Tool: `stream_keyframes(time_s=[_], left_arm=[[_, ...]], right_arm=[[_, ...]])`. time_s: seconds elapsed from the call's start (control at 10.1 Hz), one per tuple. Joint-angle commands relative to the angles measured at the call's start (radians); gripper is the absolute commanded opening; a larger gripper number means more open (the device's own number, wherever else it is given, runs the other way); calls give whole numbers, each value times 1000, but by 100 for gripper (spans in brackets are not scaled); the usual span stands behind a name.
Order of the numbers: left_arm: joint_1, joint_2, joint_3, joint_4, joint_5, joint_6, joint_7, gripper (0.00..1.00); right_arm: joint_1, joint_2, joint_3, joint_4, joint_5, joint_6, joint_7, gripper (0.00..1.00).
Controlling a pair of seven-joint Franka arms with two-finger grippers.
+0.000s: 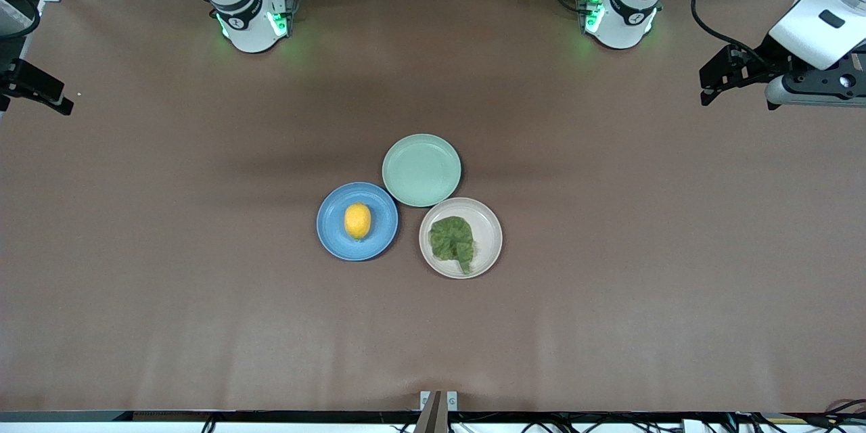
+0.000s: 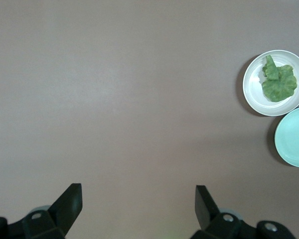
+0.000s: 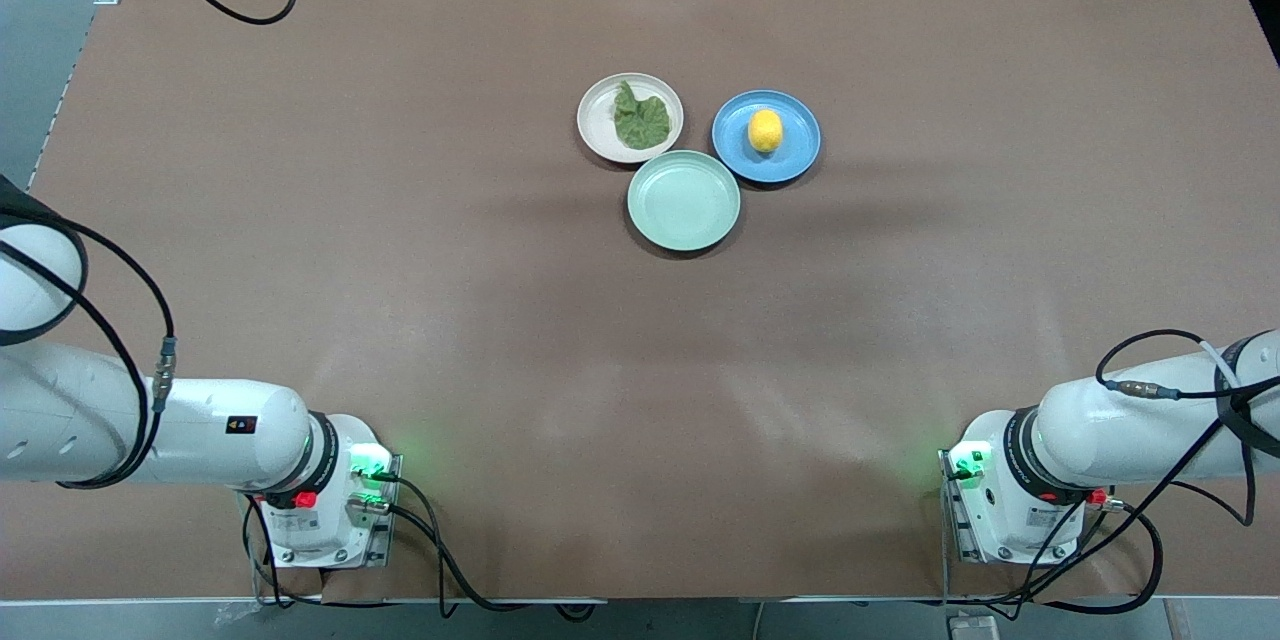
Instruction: Pick lemon and lettuce from blue and beige plates
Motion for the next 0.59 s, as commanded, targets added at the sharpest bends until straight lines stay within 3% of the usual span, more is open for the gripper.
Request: stream_keyframes(time_s=[0.0, 0.49], left_arm=[[11, -9, -2, 10, -10, -17, 26, 100], [11, 33, -2, 10, -9, -17, 26, 100]], right_arm=[[-9, -13, 11, -9, -16, 2, 16, 100], [-9, -13, 11, -10, -16, 2, 16, 100]])
